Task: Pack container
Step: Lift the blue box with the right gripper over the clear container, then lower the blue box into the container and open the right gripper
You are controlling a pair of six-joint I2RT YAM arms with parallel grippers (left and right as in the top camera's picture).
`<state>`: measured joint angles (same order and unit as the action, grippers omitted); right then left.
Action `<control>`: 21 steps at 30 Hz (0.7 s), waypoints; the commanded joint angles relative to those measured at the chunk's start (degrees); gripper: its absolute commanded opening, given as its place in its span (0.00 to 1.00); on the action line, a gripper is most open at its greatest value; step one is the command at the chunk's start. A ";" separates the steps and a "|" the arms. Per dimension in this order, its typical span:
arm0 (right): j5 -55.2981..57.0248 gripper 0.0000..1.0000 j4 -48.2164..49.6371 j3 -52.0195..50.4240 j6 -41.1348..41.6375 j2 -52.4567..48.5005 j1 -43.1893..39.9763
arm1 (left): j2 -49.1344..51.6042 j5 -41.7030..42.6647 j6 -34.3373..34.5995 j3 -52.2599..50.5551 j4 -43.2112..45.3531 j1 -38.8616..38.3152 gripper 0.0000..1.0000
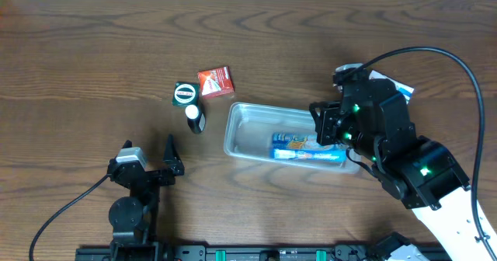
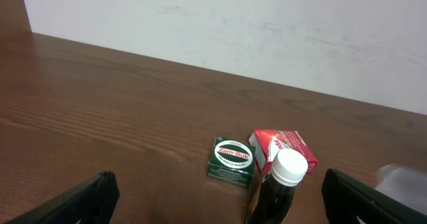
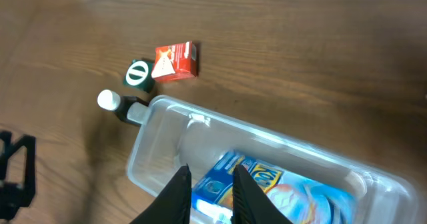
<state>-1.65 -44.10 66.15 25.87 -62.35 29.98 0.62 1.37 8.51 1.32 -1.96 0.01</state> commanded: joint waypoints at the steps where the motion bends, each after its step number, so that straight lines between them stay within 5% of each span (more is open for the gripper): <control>1: 3.02 0.15 0.59 0.26 -2.71 0.02 0.31 | -0.33 -0.48 -0.98 -1.09 -2.08 0.35 0.98; 21: 2.43 0.21 -4.44 0.26 -5.79 -6.10 -0.44 | -0.33 -0.48 -0.98 -1.09 -2.05 0.35 0.98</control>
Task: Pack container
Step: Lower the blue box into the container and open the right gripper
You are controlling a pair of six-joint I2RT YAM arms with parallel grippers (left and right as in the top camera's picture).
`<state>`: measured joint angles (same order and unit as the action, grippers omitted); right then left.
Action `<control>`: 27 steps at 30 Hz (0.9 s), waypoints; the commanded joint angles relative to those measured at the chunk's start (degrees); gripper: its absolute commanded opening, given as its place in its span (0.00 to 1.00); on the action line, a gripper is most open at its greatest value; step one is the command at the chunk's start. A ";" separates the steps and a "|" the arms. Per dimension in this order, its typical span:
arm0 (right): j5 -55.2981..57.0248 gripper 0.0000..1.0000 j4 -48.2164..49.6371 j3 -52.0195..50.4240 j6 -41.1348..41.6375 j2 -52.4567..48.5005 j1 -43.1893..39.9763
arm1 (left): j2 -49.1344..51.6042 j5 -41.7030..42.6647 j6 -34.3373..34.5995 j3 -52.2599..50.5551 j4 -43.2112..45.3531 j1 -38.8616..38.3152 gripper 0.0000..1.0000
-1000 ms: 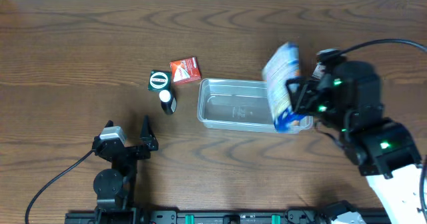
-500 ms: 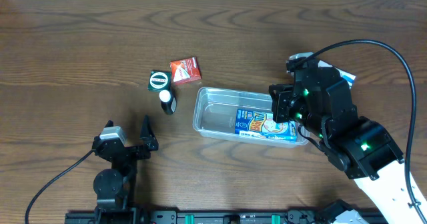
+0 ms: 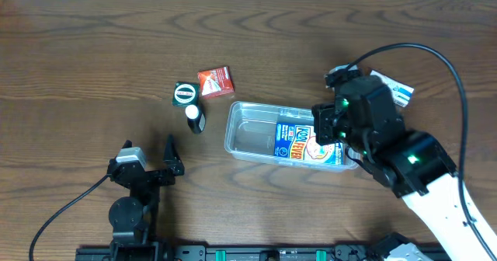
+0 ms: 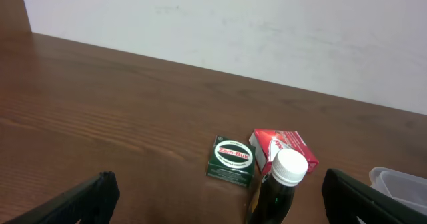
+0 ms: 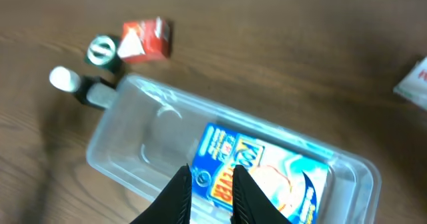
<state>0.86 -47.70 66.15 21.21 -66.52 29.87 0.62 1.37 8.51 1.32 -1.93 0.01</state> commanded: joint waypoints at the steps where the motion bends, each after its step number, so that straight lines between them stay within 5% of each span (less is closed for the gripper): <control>1: -0.42 0.22 -1.40 0.26 -1.14 -2.99 -0.33 | -0.33 -0.48 -0.98 -1.09 -2.10 0.35 0.98; 3: -1.53 0.24 -2.16 0.26 -1.14 -5.22 -0.33 | -0.33 -0.48 -0.98 -1.09 -2.08 0.35 0.98; 9: -4.13 0.62 -3.50 0.26 -1.14 -11.80 -0.33 | -0.33 -0.48 -0.98 -1.09 -2.10 0.35 0.98; 27: -0.50 0.56 -11.93 0.24 6.16 -22.73 -7.10 | -0.33 -0.48 -0.98 -1.09 -2.10 0.35 0.98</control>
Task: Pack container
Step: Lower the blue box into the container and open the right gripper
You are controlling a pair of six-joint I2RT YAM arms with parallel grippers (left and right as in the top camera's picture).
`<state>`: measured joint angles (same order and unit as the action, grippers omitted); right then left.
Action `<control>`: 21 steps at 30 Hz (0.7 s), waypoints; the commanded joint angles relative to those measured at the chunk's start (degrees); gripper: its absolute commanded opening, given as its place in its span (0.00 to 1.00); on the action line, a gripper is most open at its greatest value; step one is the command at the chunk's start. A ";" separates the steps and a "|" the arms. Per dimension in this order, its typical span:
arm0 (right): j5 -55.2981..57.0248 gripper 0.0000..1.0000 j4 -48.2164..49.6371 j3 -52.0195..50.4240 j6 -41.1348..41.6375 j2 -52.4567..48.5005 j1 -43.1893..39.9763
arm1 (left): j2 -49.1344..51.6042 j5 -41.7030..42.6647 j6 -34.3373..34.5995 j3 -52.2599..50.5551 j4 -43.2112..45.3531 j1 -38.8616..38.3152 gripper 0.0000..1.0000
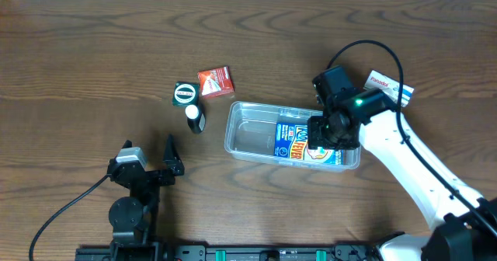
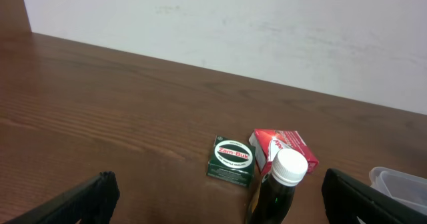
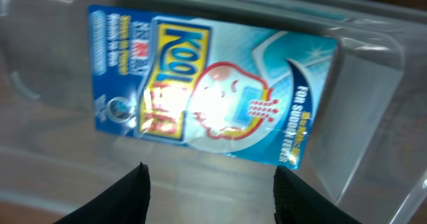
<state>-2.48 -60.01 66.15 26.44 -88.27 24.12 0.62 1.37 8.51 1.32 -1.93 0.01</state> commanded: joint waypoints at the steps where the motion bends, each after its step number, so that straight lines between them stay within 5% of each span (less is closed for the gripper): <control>1: 4.00 0.56 0.57 0.24 0.96 -1.27 -1.64 | -0.33 -0.48 -0.98 -1.09 -2.08 0.35 0.98; 21: 15.61 0.59 10.40 0.20 -2.73 -6.54 -3.13 | -0.33 -0.48 -0.98 -1.09 -2.10 0.35 0.98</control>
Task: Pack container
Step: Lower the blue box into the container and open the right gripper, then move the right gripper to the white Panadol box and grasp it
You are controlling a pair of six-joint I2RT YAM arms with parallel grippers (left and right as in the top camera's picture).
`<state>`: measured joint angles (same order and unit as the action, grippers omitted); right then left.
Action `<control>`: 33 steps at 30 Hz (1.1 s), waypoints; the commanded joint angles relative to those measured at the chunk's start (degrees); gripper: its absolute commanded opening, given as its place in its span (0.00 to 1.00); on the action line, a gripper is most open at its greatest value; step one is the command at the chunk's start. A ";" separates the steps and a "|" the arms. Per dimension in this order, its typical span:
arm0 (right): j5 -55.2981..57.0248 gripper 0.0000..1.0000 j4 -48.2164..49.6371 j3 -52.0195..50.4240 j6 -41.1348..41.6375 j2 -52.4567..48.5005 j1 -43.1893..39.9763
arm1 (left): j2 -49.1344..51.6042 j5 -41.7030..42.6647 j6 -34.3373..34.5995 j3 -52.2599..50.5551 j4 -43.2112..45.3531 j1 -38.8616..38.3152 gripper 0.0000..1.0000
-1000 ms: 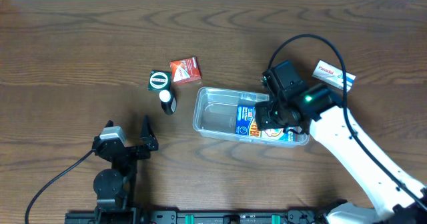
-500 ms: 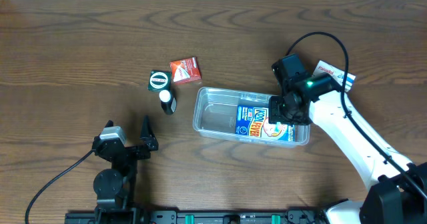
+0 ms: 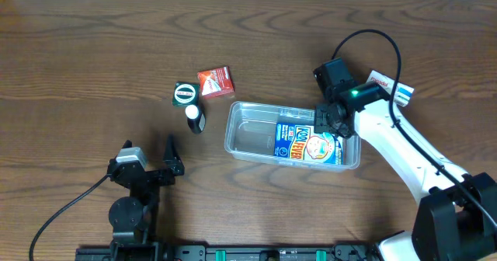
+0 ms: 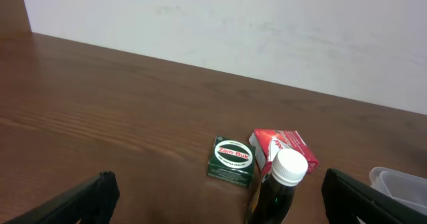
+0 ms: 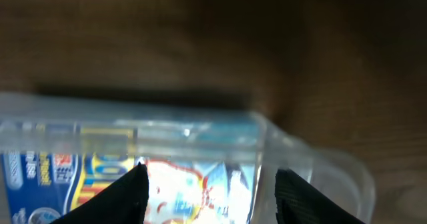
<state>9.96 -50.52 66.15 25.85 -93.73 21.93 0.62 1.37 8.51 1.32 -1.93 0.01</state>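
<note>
The clear plastic container (image 3: 248, 117) lies mid-table with a blue Kool Fever box (image 3: 307, 145) flat in its right half, also seen in the right wrist view as the blue box (image 5: 100, 174). My right gripper (image 3: 332, 120) hangs open over the container's far right rim, its fingers (image 5: 130, 194) wide apart and nothing between them. Left of the container stand a dark bottle with a white cap (image 3: 194, 117), a green Zam-Buk tin box (image 3: 185, 93) and a red box (image 3: 216, 81). My left gripper (image 3: 155, 161) rests open at the near left, facing the bottle (image 4: 280, 184).
A white Panadol packet (image 3: 390, 88) lies on the table right of my right arm. The wooden table's far edge meets a white wall (image 4: 233, 31). The container's left half (image 3: 252, 133) holds nothing.
My right gripper has moved from over the blue box toward the container's far right rim and the bare wood beyond. It stays open. The box lies where it was.
At first my right gripper was shut on the blue box, held on edge inside the container. Then the box lay flat in the right half with the jaws still narrow above it. After that the gripper stood open over the box, and now it is at the far rim.
</note>
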 commanded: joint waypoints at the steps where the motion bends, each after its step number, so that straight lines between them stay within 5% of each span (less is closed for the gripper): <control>1: 3.15 0.59 1.55 0.20 -2.56 -1.11 -1.16 | -0.33 -0.48 -0.98 -1.09 -2.10 0.35 0.98; 21: -0.04 0.59 6.88 0.39 -7.32 -0.79 -3.96 | -0.33 -0.48 -0.98 -1.09 -2.08 0.35 0.98; 33: -5.49 0.63 -3.89 11.06 -7.28 4.85 -5.16 | -0.33 -0.48 -0.98 -1.09 -2.08 0.35 0.98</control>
<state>5.13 -52.51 72.49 19.22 -92.05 18.44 0.62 1.37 8.51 1.32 -1.93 0.01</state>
